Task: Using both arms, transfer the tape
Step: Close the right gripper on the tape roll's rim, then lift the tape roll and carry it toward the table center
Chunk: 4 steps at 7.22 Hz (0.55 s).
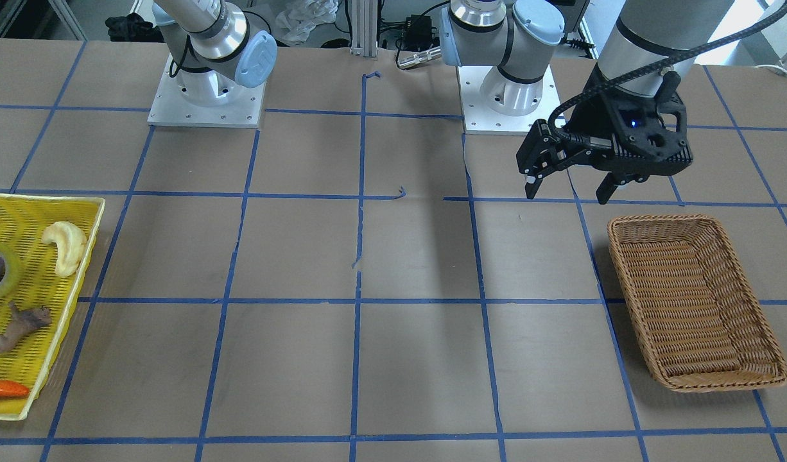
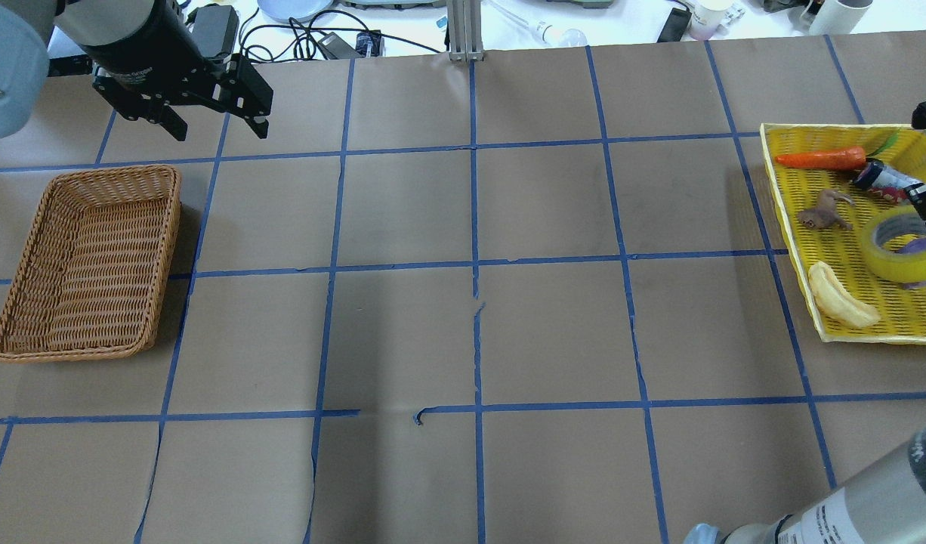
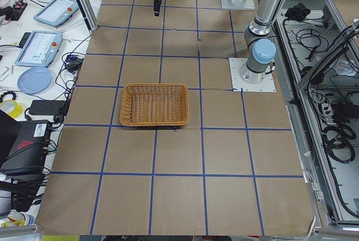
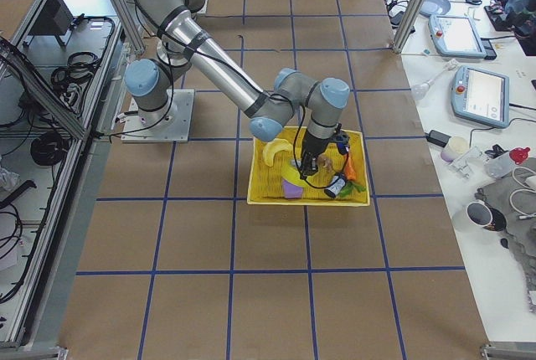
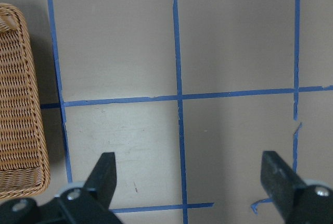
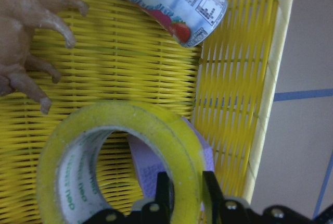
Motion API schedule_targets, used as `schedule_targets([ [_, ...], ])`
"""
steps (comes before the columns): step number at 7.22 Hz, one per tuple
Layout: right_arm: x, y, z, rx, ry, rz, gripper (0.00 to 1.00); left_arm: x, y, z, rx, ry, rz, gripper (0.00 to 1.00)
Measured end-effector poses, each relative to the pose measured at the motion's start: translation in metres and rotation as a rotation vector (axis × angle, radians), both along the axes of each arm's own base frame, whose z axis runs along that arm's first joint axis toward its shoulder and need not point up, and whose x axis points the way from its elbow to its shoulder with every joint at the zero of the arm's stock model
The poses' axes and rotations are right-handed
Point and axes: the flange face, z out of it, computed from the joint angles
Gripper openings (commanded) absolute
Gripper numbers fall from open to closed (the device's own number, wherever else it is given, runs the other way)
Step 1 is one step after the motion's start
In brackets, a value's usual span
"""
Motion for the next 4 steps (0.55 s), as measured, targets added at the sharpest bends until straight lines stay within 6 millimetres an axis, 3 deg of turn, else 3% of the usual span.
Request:
schedule_targets([
  [2,0.005,-0.002,0.022,-0.007,-0.001,0.014,0.0,0.0,0.0,0.0,0.0,0.0,0.0,1.0],
  [4,0.025,-0.015,0.073,0.002,-0.021,0.055,0.0,0.0,0.0,0.0,-0.001,0.0,0.0,1.0],
])
